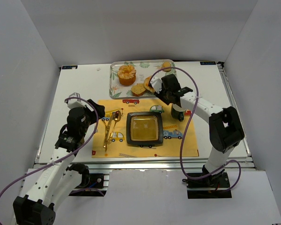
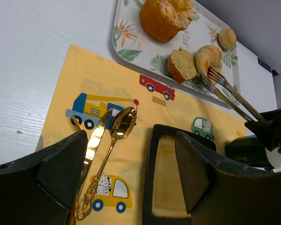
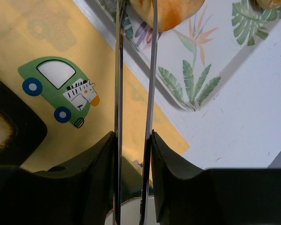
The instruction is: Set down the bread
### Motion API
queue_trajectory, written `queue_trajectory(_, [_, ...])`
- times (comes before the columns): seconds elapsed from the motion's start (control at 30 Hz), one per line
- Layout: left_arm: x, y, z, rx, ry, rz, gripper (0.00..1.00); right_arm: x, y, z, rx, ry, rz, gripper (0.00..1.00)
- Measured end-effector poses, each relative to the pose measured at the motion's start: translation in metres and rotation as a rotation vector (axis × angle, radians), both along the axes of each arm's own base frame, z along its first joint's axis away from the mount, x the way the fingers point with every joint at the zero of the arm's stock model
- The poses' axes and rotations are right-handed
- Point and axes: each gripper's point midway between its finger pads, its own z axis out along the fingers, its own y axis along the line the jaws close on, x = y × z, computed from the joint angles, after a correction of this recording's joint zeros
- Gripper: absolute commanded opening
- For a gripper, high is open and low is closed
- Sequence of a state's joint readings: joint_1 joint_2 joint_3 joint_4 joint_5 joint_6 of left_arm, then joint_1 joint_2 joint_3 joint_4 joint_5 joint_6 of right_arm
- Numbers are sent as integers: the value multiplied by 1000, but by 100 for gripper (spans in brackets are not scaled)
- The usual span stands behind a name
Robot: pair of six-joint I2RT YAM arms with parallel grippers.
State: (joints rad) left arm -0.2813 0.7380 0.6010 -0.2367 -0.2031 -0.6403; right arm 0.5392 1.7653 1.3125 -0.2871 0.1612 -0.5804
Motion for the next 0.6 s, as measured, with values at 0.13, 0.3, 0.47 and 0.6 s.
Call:
queue_trajectory(0.13, [-1, 0, 2, -2, -6, 0, 84, 1, -2, -1, -11, -4, -5, 26])
queue_trajectory(0.3, [-2, 1, 2, -1, -5, 1, 84, 2, -2, 0, -11, -11, -12, 11])
queue_trajectory(0.47, [-3, 2, 0, 2, 3, 3, 84, 0, -5, 10, 6, -31, -19, 5])
queue_trajectory(0.6, [-3, 2, 0, 2, 3, 3, 84, -5, -14, 39, 51, -80, -24, 2])
